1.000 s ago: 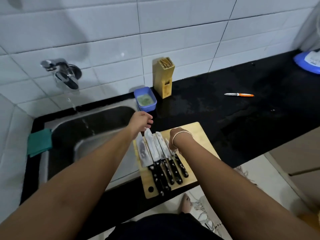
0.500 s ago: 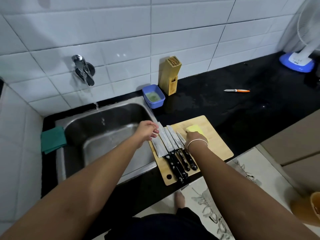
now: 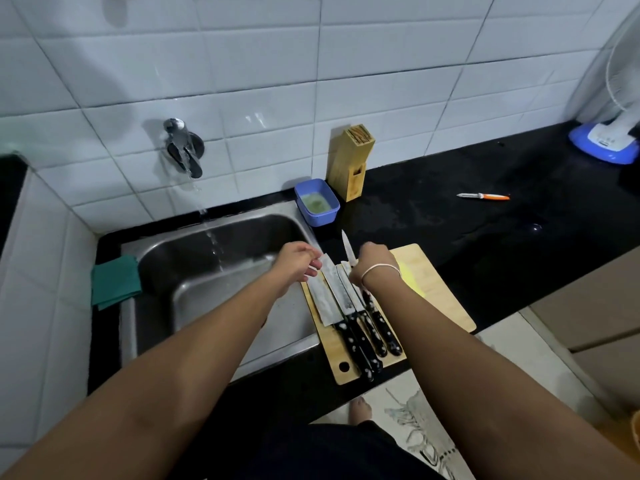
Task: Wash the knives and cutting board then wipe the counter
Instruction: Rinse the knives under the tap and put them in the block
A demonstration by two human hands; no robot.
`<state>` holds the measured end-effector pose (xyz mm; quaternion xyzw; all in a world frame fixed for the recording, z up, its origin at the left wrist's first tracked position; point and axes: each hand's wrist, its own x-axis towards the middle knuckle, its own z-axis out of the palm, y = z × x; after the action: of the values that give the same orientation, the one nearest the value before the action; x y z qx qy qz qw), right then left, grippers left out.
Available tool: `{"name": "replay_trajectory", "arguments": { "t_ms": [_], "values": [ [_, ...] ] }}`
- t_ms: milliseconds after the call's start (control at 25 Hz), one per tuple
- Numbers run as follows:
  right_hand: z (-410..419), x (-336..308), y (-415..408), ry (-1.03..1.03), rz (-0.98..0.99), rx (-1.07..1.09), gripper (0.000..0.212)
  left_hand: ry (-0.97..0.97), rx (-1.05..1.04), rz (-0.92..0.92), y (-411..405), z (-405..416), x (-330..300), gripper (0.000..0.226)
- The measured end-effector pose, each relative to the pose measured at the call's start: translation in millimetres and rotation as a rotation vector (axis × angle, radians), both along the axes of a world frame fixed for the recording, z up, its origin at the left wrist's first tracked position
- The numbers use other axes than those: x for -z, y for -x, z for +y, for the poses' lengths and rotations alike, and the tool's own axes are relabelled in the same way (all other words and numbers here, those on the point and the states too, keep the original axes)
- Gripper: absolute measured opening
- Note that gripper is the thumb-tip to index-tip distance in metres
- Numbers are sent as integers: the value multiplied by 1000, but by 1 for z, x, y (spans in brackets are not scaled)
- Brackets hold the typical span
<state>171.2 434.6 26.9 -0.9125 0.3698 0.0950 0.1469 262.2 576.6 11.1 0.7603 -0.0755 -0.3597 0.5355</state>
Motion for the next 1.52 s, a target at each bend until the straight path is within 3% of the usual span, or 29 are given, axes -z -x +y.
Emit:
{"name": "replay_trajectory", "arguments": {
  "t_ms": [160, 320, 360, 440, 600, 720, 880, 1040, 1200, 1400, 1520],
  "values": [
    [30, -14, -57, -353, -180, 61, 16, -38, -73, -94, -16, 33, -11, 17],
    [71, -15, -104, -913, -313, 277, 14, -17, -166, -164, -27, 88, -16, 21],
    [83, -16, -114, -1055, -302, 305, 4, -8, -176, -208, -27, 103, -16, 27],
    [104, -18, -130, -1275, -233, 330, 19, 46, -214, -312, -27, 127, -15, 37],
    [132, -19, -149, -1508, -131, 363, 22, 159, -478, -515, -39, 141, -11, 18],
    [141, -18, -159, -1479, -111, 322, 23, 96, -586, -608, -61, 140, -14, 12],
    [137, -7, -175, -973, -375, -18, 2, -54, -473, -678, -101, 133, -26, 17],
    [133, 1, -191, -748, -539, -382, 16, -107, -367, -771, -128, 131, -35, 17],
    [134, 7, -200, -732, -709, -404, 18, 35, -382, -755, -131, 139, -37, 23],
    [142, -1, -206, -814, -700, -383, 9, 140, -567, -598, -140, 134, -44, 21],
    [142, -7, -209, -798, -686, -367, 15, 173, -631, -524, -146, 128, -49, 23]
  ]
}}
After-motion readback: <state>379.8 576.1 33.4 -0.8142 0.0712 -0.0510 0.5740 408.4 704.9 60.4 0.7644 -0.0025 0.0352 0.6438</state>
